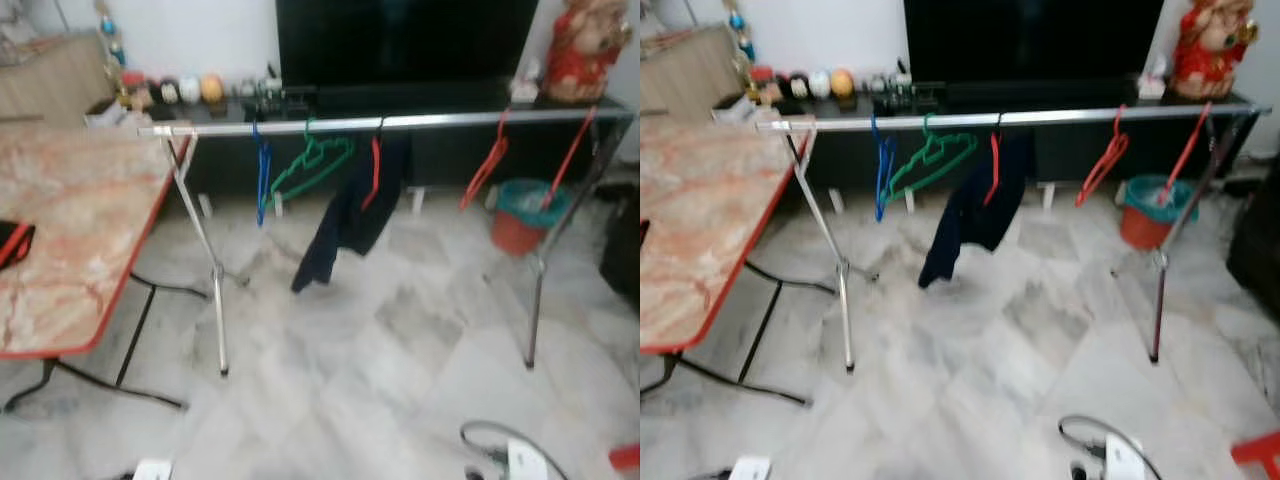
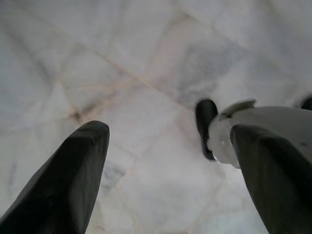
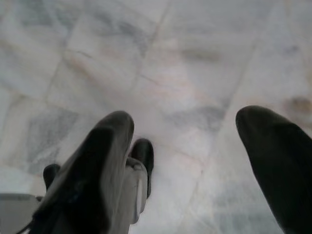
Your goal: Hang hanger
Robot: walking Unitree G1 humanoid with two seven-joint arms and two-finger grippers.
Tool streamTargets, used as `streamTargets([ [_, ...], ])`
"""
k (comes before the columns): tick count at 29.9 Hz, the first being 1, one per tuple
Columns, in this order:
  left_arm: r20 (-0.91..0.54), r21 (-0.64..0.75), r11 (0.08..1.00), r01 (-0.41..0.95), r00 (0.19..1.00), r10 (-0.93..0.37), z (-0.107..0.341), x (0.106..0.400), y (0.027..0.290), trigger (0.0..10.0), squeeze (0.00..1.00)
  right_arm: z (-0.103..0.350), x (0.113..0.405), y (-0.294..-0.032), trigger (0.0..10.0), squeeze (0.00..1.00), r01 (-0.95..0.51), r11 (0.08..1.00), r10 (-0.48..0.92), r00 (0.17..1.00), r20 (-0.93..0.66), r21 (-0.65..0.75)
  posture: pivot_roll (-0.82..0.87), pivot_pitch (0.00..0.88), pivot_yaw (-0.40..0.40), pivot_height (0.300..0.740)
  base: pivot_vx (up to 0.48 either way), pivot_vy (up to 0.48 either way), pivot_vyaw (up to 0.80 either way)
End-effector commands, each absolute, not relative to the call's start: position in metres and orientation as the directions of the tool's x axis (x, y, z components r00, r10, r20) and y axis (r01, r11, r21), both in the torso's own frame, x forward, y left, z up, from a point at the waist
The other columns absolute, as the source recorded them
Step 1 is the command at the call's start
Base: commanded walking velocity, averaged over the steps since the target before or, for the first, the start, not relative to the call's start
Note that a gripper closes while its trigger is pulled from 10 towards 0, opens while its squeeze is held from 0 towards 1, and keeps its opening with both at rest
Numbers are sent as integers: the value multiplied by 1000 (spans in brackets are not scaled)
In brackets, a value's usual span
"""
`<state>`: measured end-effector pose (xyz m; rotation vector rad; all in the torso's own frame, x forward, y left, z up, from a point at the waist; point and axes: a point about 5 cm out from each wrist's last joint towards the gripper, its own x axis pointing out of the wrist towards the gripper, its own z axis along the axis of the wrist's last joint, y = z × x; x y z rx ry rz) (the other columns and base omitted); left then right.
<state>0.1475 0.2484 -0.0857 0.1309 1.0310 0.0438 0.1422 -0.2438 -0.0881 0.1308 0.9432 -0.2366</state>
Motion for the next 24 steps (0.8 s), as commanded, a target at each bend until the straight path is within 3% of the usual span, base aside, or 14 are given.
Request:
streamTargets([
  [1,-855,136,990,35,509,99,-86,147,247,10000,0,-85,146,-248,10000,0,264,965,-159,573,-804,-2,-3,0,-13,740,0,0,0],
  [10,-860,135,990,33,501,101,-88,145,244,10000,0,-85,145,-249,10000,0,265,964,-159,570,-806,-4,-8,0,-15,740,0,-27,-51],
  [24,-851,133,991,9,514,109,-87,147,247,10000,0,-85,146,-250,10000,0,255,967,-158,562,-812,-12,-14,0,-7,740,0,0,-779],
])
